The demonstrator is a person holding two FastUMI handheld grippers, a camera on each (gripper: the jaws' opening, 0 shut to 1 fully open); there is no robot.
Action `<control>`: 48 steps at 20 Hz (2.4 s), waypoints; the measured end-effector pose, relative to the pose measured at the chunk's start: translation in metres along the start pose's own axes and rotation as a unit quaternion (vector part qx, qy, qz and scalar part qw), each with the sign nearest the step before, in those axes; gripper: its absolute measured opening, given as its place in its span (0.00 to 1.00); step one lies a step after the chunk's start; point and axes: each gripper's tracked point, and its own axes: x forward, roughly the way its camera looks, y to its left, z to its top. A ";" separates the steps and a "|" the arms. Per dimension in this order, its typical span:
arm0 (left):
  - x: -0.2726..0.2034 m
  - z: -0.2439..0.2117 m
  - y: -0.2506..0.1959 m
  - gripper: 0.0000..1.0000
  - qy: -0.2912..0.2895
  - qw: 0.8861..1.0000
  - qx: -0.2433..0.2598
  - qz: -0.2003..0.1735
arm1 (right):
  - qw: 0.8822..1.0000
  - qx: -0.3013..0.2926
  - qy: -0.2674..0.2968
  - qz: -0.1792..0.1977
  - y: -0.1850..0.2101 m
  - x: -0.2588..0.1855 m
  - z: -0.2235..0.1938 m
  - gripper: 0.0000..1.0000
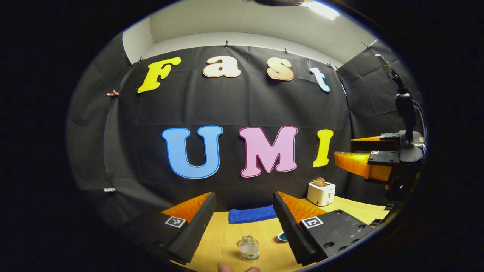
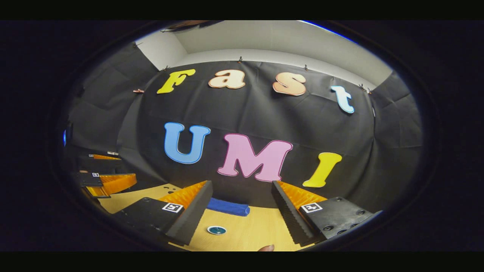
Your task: Open the teacup lid with one hand, grasp the water bottle and pour water into the teacup with the other hand; after pouring, place the water bottle on the coaster and then close the teacup lid.
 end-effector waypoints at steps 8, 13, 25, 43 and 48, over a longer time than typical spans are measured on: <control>0.002 -0.051 -0.002 0.95 0.020 0.999 0.022 0.018 | 0.998 0.012 0.006 0.054 0.025 0.017 -0.054 0.97; 0.002 -0.103 -0.007 0.97 0.044 0.998 0.028 0.035 | 0.995 0.013 0.045 0.087 0.046 0.038 -0.127 0.96; 0.034 -0.269 -0.011 0.97 0.109 0.993 0.018 0.034 | 0.992 0.014 0.098 0.081 0.053 0.087 -0.312 0.97; 0.064 -0.323 -0.019 0.97 0.118 0.993 -0.006 0.026 | 0.966 0.044 0.218 0.132 0.101 0.125 -0.421 0.47; 0.068 -0.330 -0.018 0.97 0.123 0.992 -0.010 0.037 | 0.964 0.060 0.215 0.144 0.102 0.124 -0.415 0.27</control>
